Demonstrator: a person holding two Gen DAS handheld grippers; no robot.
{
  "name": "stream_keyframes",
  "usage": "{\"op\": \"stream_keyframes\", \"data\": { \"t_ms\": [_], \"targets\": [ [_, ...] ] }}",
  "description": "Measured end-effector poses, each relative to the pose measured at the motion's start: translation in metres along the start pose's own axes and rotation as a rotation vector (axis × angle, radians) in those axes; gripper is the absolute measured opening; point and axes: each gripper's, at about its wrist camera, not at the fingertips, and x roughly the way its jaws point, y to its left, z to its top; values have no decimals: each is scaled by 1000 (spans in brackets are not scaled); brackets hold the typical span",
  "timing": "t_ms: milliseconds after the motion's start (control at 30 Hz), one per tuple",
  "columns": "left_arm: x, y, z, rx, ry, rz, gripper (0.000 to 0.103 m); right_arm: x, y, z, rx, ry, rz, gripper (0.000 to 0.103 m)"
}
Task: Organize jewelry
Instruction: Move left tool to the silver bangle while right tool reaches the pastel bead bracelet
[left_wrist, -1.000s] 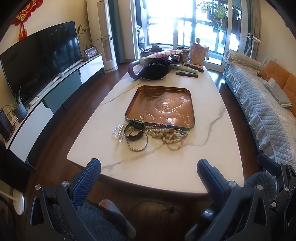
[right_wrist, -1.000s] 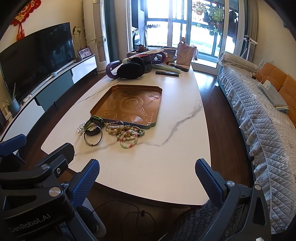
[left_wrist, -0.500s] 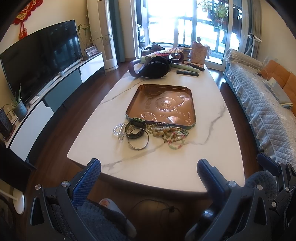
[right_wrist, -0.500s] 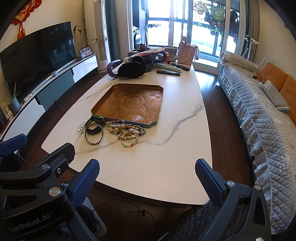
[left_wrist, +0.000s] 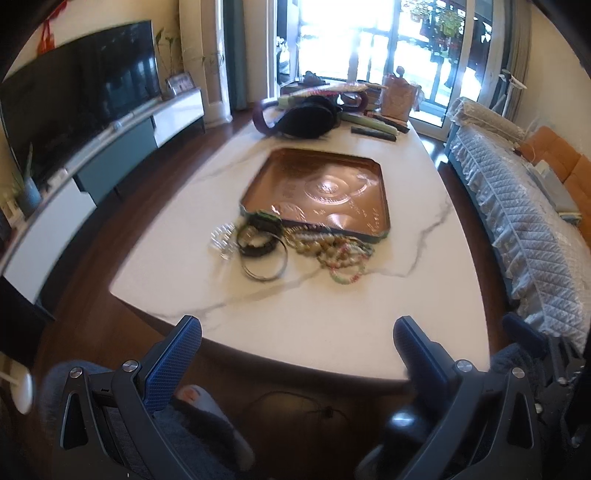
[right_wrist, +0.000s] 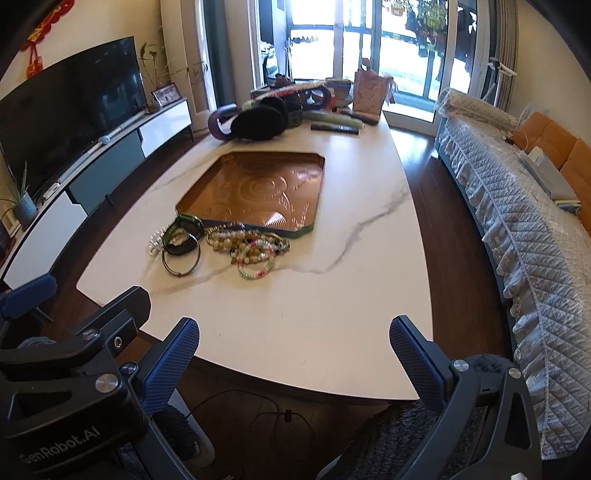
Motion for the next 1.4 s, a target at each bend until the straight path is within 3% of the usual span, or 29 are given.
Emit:
{"op": "stream_keyframes", "data": {
  "t_ms": [167,233,333,367,433,533,633,700,767,833,867,933,967,1033,1067,1100,1167,1267,1400],
  "targets": [
    [33,13,-3,-68,52,-111,103,31,7,-5,-32,14,22,102],
    [42,20,0,-63,58,-99,103,43,3,-5,-23,26,46,102],
    [46,37,3,-27,-14,-60,103,53,-6,-4,1,-10,84,101],
    [47,47,5,-21,-48,-73,103,55,-11,-5,16,-44,132,101],
    [53,68,12,-65,-44,-127,103,65,-22,-2,35,-51,262,101],
    [66,96,25,-144,-36,-165,103,81,-32,9,16,-15,302,101],
    [77,107,42,-101,-55,-109,103,81,-25,22,-124,-89,188,101],
    [85,107,53,-53,-61,-63,103,75,-26,32,-165,-153,249,101],
    [94,101,62,15,-56,-68,102,75,-26,43,-196,-167,298,101],
    [102,97,67,51,-53,-74,94,80,-22,53,-237,-166,315,102],
    [105,96,66,58,-53,-83,80,86,-22,58,-251,-159,326,102],
    [119,97,63,48,-5,-146,71,100,-21,61,-256,-136,337,101],
    [129,99,61,35,29,-190,66,106,-22,58,-249,-122,344,99],
    [139,100,57,26,67,-193,58,124,-25,51,-231,-67,385,82],
    [142,99,55,27,75,-190,55,130,-27,46,-220,-40,418,65],
    [147,98,55,29,89,-188,54,138,-30,43,-206,-10,448,55],
    [152,96,54,18,95,-190,54,153,-32,39,-187,41,457,53],
    [160,87,52,37,115,-186,52,164,-30,39,-187,62,461,39],
    [167,84,52,58,138,-189,33,171,-26,39,-192,72,471,22]
  ]
}}
